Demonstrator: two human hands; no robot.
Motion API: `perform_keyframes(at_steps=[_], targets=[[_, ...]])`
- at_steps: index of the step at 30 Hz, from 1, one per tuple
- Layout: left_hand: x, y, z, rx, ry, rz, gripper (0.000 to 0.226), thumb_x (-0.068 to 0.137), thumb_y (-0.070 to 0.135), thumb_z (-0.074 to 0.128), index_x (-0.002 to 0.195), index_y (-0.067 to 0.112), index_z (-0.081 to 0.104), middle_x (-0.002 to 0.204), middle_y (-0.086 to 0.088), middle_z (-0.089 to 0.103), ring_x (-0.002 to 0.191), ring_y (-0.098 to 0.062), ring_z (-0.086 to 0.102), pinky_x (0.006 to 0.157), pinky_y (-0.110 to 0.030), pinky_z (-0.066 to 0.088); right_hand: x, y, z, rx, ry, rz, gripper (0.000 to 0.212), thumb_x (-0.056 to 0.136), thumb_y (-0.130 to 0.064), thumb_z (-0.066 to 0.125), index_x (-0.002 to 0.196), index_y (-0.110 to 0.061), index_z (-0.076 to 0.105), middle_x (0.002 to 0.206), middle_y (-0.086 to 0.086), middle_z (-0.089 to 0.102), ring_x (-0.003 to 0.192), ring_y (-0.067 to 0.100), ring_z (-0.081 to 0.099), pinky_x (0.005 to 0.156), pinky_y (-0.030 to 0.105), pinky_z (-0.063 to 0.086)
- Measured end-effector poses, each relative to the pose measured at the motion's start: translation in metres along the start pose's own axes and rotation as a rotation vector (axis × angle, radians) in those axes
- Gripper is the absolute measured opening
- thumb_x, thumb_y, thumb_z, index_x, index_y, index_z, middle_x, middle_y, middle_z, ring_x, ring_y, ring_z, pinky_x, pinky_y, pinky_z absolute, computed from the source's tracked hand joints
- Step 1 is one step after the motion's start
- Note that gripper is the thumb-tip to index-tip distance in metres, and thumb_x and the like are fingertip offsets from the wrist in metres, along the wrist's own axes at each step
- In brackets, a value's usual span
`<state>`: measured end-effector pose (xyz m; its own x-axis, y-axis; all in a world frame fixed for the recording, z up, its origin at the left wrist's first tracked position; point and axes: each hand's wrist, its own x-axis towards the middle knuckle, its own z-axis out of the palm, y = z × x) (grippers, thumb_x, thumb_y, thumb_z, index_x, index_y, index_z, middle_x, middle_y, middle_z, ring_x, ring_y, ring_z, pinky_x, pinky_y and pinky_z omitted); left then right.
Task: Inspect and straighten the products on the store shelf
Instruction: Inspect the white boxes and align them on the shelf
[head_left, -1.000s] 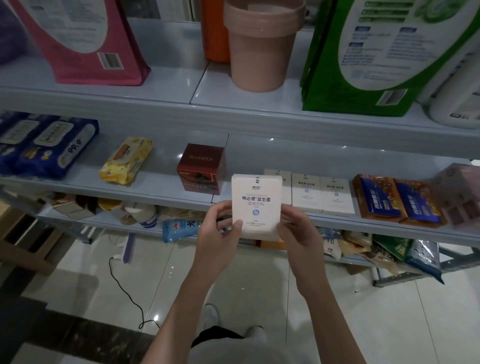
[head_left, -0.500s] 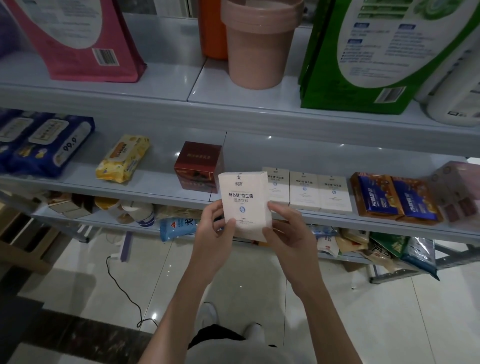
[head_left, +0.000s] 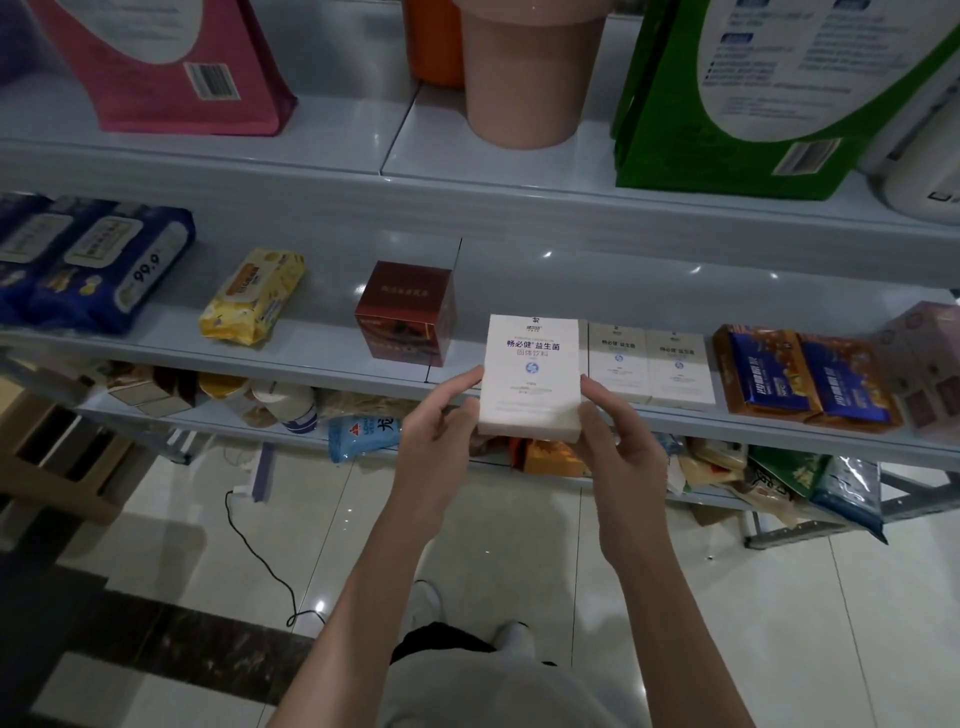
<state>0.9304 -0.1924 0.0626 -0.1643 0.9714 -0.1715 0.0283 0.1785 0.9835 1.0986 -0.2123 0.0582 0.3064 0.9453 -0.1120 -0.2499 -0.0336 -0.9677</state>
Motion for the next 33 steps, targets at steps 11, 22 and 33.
perform_keyframes(at_steps=[11, 22, 33], targets=[[0.000, 0.005, 0.003, -0.004, -0.040, -0.006, 0.034, 0.105, 0.018, 0.052, 0.137, 0.023, 0.064, 0.134, 0.006, 0.065, 0.120, -0.017, 0.064, 0.098, -0.042, 0.057, 0.005, 0.003, 0.002, 0.063, 0.063, 0.092, 0.023, 0.105, -0.013, 0.056, 0.111, -0.023, 0.076, 0.113, -0.016, 0.076, 0.111, 0.006, 0.069, 0.086, 0.030, 0.062], [0.002, -0.001, -0.003, -0.040, -0.045, -0.063, 0.036, 0.107, 0.006, 0.042, 0.132, 0.015, 0.066, 0.132, 0.000, 0.067, 0.124, -0.022, 0.061, 0.100, -0.049, 0.056, 0.003, 0.003, -0.001, -0.035, -0.055, -0.044, 0.026, 0.100, -0.006, 0.062, 0.120, -0.019, 0.074, 0.140, -0.005, 0.063, 0.133, 0.017, 0.058, 0.102, 0.046, 0.056], [0.000, 0.003, -0.004, -0.158, -0.074, -0.069, 0.037, 0.096, -0.003, 0.059, 0.125, 0.019, 0.065, 0.117, 0.001, 0.075, 0.112, -0.017, 0.070, 0.083, -0.026, 0.058, -0.001, 0.003, 0.002, -0.126, -0.054, 0.005, 0.033, 0.098, 0.003, 0.062, 0.129, -0.007, 0.063, 0.123, -0.007, 0.066, 0.089, -0.009, 0.066, 0.067, 0.016, 0.056]])
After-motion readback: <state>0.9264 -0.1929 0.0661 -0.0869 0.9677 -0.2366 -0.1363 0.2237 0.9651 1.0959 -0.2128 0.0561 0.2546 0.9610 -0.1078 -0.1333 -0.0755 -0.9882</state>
